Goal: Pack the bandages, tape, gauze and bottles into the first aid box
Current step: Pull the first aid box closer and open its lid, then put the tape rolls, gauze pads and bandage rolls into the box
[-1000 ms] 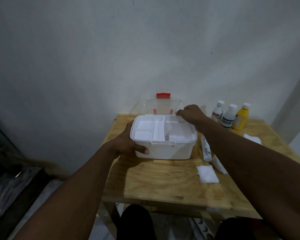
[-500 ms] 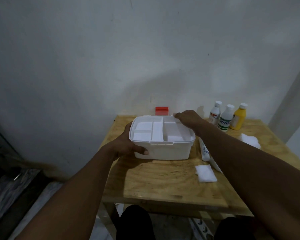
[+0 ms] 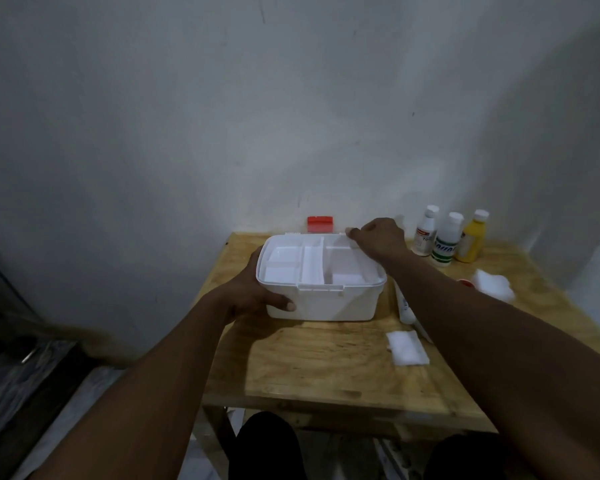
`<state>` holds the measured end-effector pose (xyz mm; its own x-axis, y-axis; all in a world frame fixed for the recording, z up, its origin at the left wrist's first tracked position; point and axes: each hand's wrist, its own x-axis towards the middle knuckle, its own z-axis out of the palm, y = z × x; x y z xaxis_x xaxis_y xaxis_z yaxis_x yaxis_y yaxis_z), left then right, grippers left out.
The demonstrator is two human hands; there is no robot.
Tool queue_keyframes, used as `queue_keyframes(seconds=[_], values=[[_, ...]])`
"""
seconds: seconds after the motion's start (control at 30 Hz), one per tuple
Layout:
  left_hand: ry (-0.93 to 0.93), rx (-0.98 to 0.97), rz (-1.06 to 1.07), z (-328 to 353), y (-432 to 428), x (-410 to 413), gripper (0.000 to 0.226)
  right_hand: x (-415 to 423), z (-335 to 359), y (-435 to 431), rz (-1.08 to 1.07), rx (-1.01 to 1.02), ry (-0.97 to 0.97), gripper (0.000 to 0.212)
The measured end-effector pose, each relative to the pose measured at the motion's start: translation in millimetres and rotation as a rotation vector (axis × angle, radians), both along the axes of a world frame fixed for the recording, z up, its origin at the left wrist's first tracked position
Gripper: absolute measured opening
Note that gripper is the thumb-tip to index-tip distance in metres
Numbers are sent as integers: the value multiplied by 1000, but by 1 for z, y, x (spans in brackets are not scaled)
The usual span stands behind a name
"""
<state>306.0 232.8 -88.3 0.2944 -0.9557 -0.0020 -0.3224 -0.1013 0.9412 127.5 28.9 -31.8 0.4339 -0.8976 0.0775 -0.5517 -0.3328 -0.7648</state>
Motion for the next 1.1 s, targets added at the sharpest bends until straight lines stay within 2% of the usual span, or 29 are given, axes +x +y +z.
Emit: queue_keyframes(seconds=[0.27,0.43,0.53,0.67,0.83,0.97,1.1], values=[[-41,-17,-30,4,2,0,125,-10,2,5,15,-46,-41,33],[-62,-78,-69,14,1,-3,102,-28,12,-8,163,152,-8,33],[-73,-51,10,21,0,-3,105,-39,18,-13,226,224,6,31],[-265,22,58,30,-9,-3,109,-44,17,-16,249,249,-16,26],[-513,192,129,44,-18,-15,156,-55,24,-19,274,298,-49,25],[-735,215,27,63,-39,-44,154,-74,30,-28,261,318,-89,22],[-856,268,-91,69,-71,-82,138,-99,31,-37,202,291,-76,21]])
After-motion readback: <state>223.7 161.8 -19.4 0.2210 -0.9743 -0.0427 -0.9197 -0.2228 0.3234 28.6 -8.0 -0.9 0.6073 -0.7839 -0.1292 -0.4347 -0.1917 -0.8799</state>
